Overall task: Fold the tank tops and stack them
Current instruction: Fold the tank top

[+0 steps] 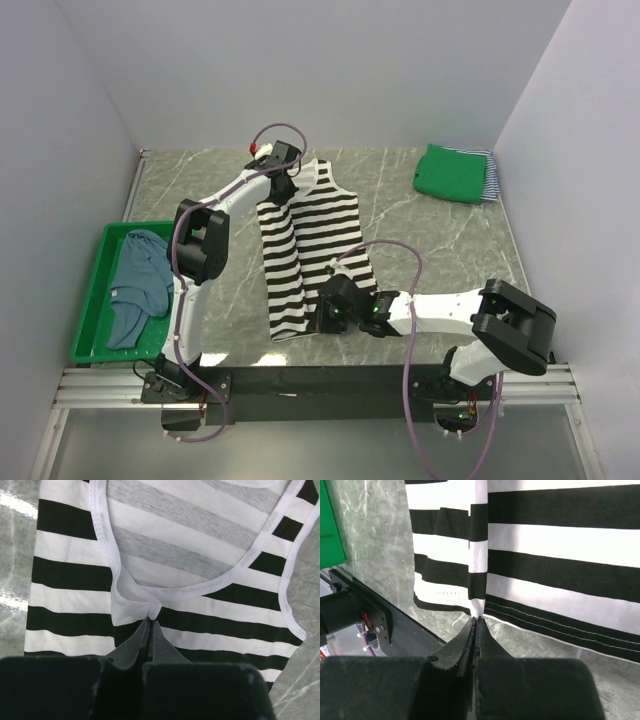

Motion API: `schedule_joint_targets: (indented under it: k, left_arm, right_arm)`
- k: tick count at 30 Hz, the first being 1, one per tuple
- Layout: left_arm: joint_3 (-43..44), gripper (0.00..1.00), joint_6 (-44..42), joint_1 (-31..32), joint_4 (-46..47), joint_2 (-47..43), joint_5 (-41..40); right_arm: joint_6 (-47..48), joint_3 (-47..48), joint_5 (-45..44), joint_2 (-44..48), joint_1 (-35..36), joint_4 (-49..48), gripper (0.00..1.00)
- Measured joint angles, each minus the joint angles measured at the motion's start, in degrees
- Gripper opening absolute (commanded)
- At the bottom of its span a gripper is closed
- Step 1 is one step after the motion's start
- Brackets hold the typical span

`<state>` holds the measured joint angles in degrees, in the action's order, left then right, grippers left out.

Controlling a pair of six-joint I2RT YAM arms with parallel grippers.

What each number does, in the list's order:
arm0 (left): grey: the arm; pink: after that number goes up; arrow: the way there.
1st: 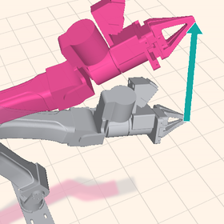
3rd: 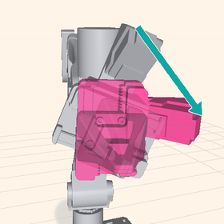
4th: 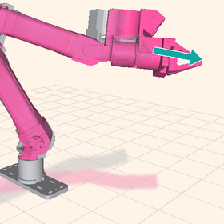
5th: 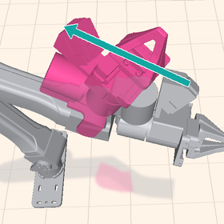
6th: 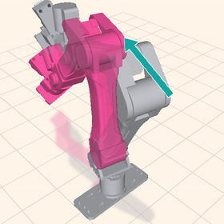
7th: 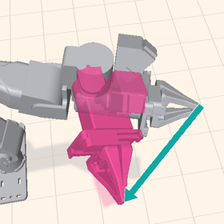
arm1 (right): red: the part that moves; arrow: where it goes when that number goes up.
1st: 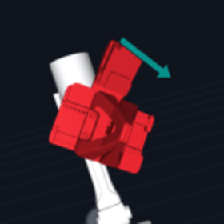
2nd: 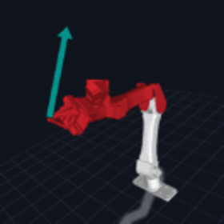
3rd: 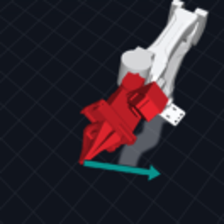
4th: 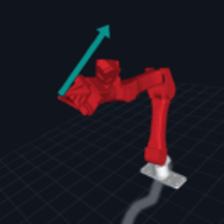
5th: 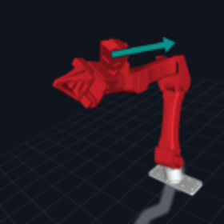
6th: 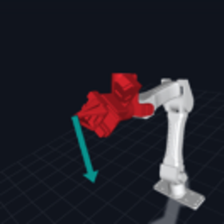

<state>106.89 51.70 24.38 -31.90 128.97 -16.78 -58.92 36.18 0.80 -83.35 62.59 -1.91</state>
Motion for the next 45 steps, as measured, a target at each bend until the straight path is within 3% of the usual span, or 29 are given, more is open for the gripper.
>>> schedule_joint_targets:
  k: [2, 4, 5, 6, 9, 14, 16, 19, 22, 25, 29, 36, 45]
  left_arm:
    - [0.13, 0.02, -0.02, 0.15, 0.20, 0.02, 0.37]
    - [0.17, 0.07, -0.20, 0.35, 0.70, 0.02, 0.79]
    - [0.17, 0.16, -0.33, 0.42, 0.92, 0.02, 1.09]
    - [0.17, 0.21, -0.72, 0.48, 1.18, 0.02, 1.49]
    - [0.15, 0.36, -1.51, 0.59, 2.99, 0.02, 2.34]
    - [0.15, 0.44, -2.49, 0.61, 5.38, 0.00, 3.19]
    - [0.13, 0.43, -2.69, 0.59, 5.55, -0.07, 3.15]
    - [-1.03, 0.32, -2.21, 0.15, 5.27, -1.09, 2.73]
    - [-2.95, 0.20, -0.63, -0.81, 4.22, -2.97, 2.43]
    - [-4.87, 0.15, 0.72, -2.67, 3.89, -4.33, 2.34]
    - [-7.28, 0.13, 1.79, -5.11, 3.48, -4.42, 2.34]
    - [-8.04, 0.13, 1.36, -7.34, 4.02, -1.49, 3.30]
    - [-6.82, 0.16, -1.29, -8.87, 7.04, 0.52, 7.23]
  right_arm:
    - [-0.20, -0.28, 0.02, 0.00, 0.00, -0.24, 0.00]
    - [-0.33, -0.42, -0.02, 0.04, 0.00, -0.46, 0.07]
    - [-0.42, -0.59, -0.09, 0.24, 0.00, -0.52, 0.12]
    - [-0.52, -0.79, -0.15, 0.57, 0.00, -0.44, 0.24]
    - [-0.90, -1.49, -0.39, 2.64, 0.00, 0.35, 0.41]
    - [-1.40, -2.78, -2.32, 8.70, 0.00, 3.13, 0.44]
    - [-1.01, -2.75, -3.78, 11.13, 0.07, 5.42, 0.43]
    - [0.46, -0.70, -5.95, 11.91, 0.17, 8.68, 0.38]
    - [3.15, 3.63, -6.88, 9.07, 0.15, 10.62, 0.36]
    - [6.71, 11.15, -7.17, 2.03, 0.17, 12.13, 0.34]
    - [11.19, 19.04, -7.48, -7.56, 0.17, 12.07, 0.31]
    - [16.44, 24.52, -9.20, -20.61, 1.84, 13.70, 0.30]
    - [18.36, 33.24, -11.61, -27.10, 8.68, 14.84, 0.30]
